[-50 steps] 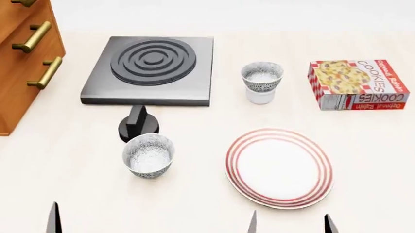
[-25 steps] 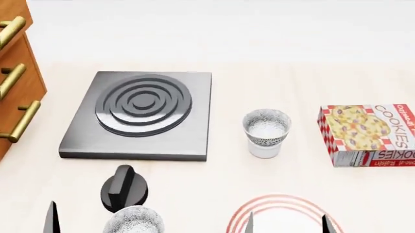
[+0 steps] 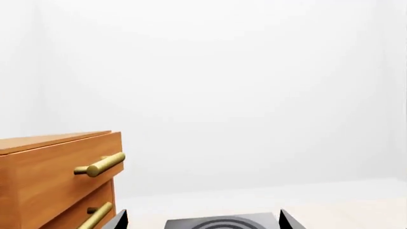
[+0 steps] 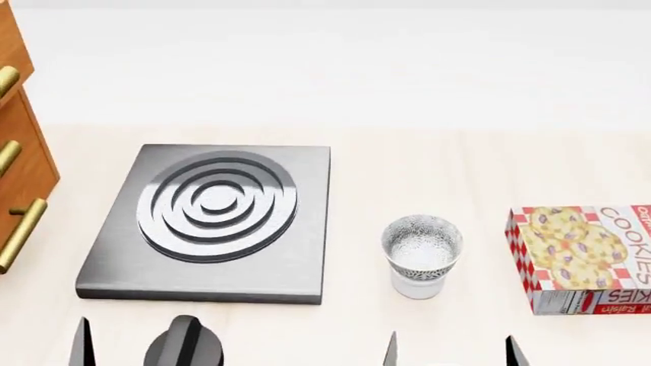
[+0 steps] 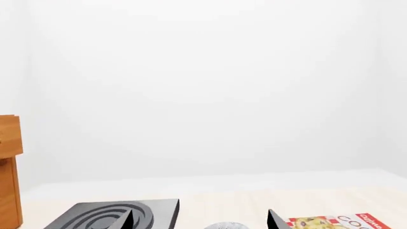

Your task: Pick the akita bowl on the ramekin and place it on the plate.

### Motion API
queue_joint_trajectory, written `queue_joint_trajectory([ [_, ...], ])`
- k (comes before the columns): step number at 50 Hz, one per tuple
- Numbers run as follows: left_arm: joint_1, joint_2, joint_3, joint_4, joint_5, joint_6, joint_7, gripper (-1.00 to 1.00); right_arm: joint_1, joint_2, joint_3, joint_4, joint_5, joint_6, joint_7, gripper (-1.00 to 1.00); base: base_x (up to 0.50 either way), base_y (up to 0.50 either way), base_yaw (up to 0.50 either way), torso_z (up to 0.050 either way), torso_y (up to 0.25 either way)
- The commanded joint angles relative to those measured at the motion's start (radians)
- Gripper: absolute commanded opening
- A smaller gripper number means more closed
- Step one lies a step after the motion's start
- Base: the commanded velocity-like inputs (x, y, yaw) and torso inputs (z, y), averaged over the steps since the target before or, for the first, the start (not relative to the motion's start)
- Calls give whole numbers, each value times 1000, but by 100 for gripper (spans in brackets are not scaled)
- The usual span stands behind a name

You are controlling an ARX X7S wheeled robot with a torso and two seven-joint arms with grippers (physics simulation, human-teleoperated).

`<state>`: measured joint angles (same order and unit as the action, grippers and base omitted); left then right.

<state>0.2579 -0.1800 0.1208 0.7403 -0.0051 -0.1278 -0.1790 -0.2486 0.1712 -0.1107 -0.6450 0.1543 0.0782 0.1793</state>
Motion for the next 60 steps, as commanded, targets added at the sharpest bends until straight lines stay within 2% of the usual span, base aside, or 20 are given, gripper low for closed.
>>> queue_joint_trajectory([
  [1,14,-11,9,-1,7,24,-13,100,1,10,-10,7,-1,-8,9,100,0,0,0,0,0],
  [5,14,-13,9,-2,2,29,-16,100,-6,15,-14,17,8,-63,-6,100,51,0,0,0,0],
  [18,8,-20,15,-2,-5,30,-27,100,-12,24,-18,19,4,-75,8,100,462,0,0,0,0],
  [22,3,-22,18,-4,17,17,-38,100,-4,31,-13,-18,15,-25,21,100,0,0,0,0,0],
  [26,6,-22,19,-12,15,33,-45,100,-10,29,-22,20,3,-70,17,100,0,0,0,0,-250],
  [56,0,-41,29,-12,10,43,-68,100,-3,47,-40,27,5,-65,40,100,0,0,0,0,-250],
  [57,-11,-34,25,-9,4,-3,-75,100,-3,48,-39,26,6,-64,41,100,0,0,0,0,0],
  [60,-14,-35,27,-6,-1,-11,-74,100,-2,50,-41,27,5,-63,43,100,0,0,0,0,0],
])
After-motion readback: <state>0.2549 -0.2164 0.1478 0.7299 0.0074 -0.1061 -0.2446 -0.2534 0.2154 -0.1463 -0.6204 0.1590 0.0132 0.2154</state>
